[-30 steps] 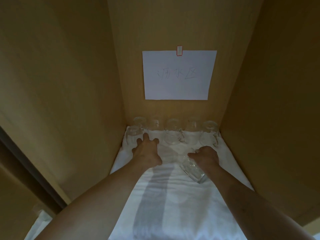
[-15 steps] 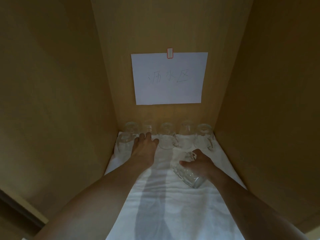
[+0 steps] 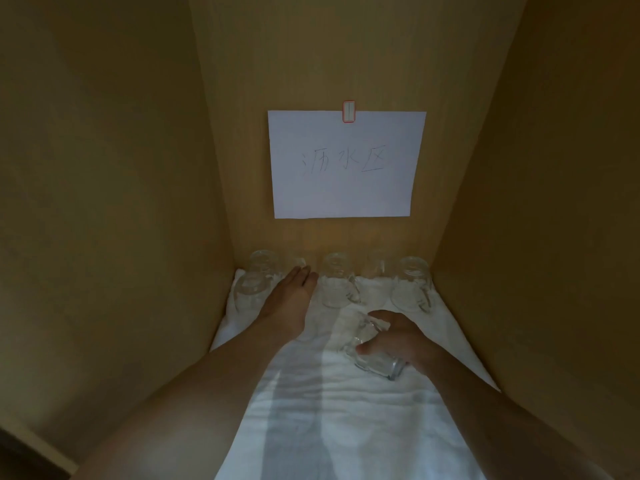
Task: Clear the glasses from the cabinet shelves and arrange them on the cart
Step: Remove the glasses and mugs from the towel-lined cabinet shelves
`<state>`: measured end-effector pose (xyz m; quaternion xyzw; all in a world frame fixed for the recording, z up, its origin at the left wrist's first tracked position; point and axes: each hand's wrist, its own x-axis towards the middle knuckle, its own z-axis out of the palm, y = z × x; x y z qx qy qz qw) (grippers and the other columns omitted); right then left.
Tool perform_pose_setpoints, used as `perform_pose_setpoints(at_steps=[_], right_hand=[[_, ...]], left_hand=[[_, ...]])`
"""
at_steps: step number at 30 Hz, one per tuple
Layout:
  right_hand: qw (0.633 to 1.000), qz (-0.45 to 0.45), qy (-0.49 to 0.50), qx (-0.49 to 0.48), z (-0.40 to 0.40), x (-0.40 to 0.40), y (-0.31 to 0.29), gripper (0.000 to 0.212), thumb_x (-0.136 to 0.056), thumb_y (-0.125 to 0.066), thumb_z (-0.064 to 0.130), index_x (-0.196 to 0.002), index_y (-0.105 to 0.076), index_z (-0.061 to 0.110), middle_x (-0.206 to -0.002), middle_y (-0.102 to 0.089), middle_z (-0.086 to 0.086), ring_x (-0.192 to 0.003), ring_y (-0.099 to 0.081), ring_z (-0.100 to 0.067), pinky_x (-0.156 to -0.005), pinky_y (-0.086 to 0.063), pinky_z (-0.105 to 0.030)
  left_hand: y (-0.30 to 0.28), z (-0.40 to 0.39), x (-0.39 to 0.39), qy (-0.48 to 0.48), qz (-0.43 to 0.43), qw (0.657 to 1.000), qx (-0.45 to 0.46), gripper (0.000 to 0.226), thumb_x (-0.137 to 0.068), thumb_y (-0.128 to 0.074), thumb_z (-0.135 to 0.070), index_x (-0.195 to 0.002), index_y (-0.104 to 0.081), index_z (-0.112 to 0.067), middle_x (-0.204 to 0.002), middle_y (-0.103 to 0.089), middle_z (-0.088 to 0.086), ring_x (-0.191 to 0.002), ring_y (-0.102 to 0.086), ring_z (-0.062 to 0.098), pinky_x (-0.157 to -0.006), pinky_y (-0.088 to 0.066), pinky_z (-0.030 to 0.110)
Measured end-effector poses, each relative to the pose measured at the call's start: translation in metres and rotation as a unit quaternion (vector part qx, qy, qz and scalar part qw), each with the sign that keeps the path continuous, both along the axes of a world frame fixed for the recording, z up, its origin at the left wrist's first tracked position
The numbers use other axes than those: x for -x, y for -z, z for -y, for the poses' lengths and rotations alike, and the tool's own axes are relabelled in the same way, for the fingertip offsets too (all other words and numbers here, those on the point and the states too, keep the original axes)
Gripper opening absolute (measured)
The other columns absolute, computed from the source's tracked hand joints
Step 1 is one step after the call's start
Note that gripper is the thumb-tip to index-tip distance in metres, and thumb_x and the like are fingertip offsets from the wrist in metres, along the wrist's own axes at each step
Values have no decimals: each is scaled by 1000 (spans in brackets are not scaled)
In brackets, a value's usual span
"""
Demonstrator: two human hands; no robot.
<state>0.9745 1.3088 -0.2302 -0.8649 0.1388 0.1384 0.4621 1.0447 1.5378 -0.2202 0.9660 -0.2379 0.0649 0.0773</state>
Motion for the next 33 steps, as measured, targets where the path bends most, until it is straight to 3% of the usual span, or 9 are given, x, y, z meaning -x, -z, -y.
perform_pose_setpoints(at_steps=[6,11,14,16,19,23,27,31,33], right_hand=[[970,49,-87,222,-17,-23,-8,109,-52,-96,44,-147,-45,29,-137,-57,1,-128,-52,-23,-101,-48,-38],[807,128,-254,518,-36,-35,-21,84,-64,-87,44,-138,-51,28,-127,-57,-2,-124,-46,-30,-99,-37,-50],[707,177,-311,610,-43,-34,-20,58,-78,-77,25,-132,-56,24,-129,-55,-4,-126,-42,-32,-100,-33,-54],[685,192,-334,619,-44,-32,-13,57,-82,-74,23,-136,-54,24,-140,-48,-6,-136,-34,-36,-105,-29,-61],[714,173,-387,556,-44,-35,-5,84,-74,-84,33,-148,-44,29,-162,-22,-3,-149,-10,-39,-114,-17,-66],[815,142,-378,415,-43,-42,-10,111,-59,-88,56,-154,-35,31,-168,-6,3,-155,7,-29,-123,2,-55],[906,194,-171,335,-49,-44,-14,77,-72,-77,67,-137,-53,31,-154,-39,-5,-144,-33,-30,-110,-36,-45],[930,86,-92,345,-58,-52,-14,108,-72,-82,57,-155,-25,17,-136,-48,-14,-123,-53,-33,-89,-48,-37],[944,67,-77,315,-57,-57,-17,105,-67,-88,49,-150,-34,11,-131,-54,-10,-118,-57,-27,-81,-49,-30]], left_hand=[[4,-4,-4,17,6,999,45,96,-80,-67,10,-160,-18,-13,-168,-16,5,-154,-13,22,-124,-17,30],[8,-6,-7,23,12,998,64,96,-80,-65,11,-160,-18,-13,-168,-16,4,-154,-13,22,-124,-17,29],[9,-6,-8,27,10,998,63,96,-80,-65,11,-160,-18,-13,-168,-17,5,-154,-13,22,-124,-18,30],[10,-6,-8,25,8,997,67,97,-80,-66,11,-160,-18,-14,-168,-16,4,-154,-13,21,-124,-18,30],[10,-6,-9,24,11,996,81,96,-80,-65,12,-160,-19,-15,-167,-17,3,-154,-13,20,-124,-19,30],[10,-6,-10,25,12,996,86,95,-80,-67,11,-159,-22,-15,-167,-20,2,-154,-16,20,-123,-21,29],[9,-6,-9,27,18,994,100,94,-78,-66,13,-158,-26,-15,-166,-23,3,-153,-19,19,-123,-23,30],[8,-7,-8,31,28,995,96,93,-78,-67,14,-157,-28,-14,-165,-26,4,-152,-21,20,-122,-24,30],[8,-7,-8,32,29,995,94,93,-78,-66,14,-158,-28,-14,-164,-26,4,-152,-21,20,-122,-25,30]])
